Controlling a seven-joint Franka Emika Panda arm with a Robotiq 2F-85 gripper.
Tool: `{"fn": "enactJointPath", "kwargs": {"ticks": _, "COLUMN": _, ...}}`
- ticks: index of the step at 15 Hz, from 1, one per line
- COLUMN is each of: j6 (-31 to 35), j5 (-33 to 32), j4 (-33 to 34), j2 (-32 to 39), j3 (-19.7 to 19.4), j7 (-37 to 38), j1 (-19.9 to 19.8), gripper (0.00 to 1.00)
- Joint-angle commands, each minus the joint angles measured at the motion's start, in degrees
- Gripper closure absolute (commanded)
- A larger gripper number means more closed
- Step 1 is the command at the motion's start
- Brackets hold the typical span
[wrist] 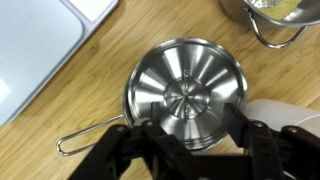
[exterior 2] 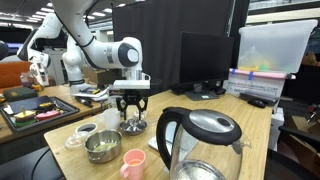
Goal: Pick the lid on the pot and place it on the pan
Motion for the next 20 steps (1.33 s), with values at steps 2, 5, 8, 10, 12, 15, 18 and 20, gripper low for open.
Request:
{"fn": "enactJointPath", "kwargs": {"ticks": 2, "j6": -0.43, "j5": 0.81, "j4": -0.39, "j2": -1.57, "j3": 0.92, "j7": -1.44, "j1": -1.25, "gripper": 0.01}}
{"fn": "enactJointPath", "kwargs": {"ticks": 5, "j6": -0.48, "j5": 0.65, "j4": -0.32, "j2": -2.09, "j3": 0.78, "j7": -1.51, "j1": -1.34, "gripper": 0.0}}
{"fn": "enactJointPath", "kwargs": {"ticks": 8, "j6": -0.57, "j5": 0.65, "j4": -0.34, "j2": -2.13, "j3": 0.75, "j7": -1.52, "j1": -1.46, "gripper": 0.0}}
{"fn": "enactJointPath", "kwargs": {"ticks": 10, "j6": -0.68, "j5": 0.54, "j4": -0.04, "j2": -1.69, "j3": 0.66, "j7": -1.33, "j1": -1.45, "gripper": 0.0}}
{"fn": "enactJointPath", "kwargs": {"ticks": 12, "j6": -0.79, "j5": 0.56, "j4": 0.24, "j2": -1.28, "j3": 0.61, "j7": -1.19, "j1": -1.45, "gripper": 0.16}}
{"fn": "enactJointPath", "kwargs": {"ticks": 15, "j6": -1.09, "j5": 0.66, "j4": 0.68, "j2": -0.55, "j3": 0.64, "j7": -1.17, "j1": -1.48, "gripper": 0.48}}
{"fn": "enactJointPath", "kwargs": {"ticks": 18, "j6": -1.25, "j5": 0.42, "j4": 0.74, "j2": -0.01, "j3": 0.59, "j7": -1.11, "j1": -1.41, "gripper": 0.68}}
{"fn": "enactJointPath", "kwargs": {"ticks": 20, "j6": -1.42, "j5": 0.39, "j4": 0.65, "j2": 0.09, "j3": 0.57, "j7": -1.07, "j1": -1.41, "gripper": 0.82}}
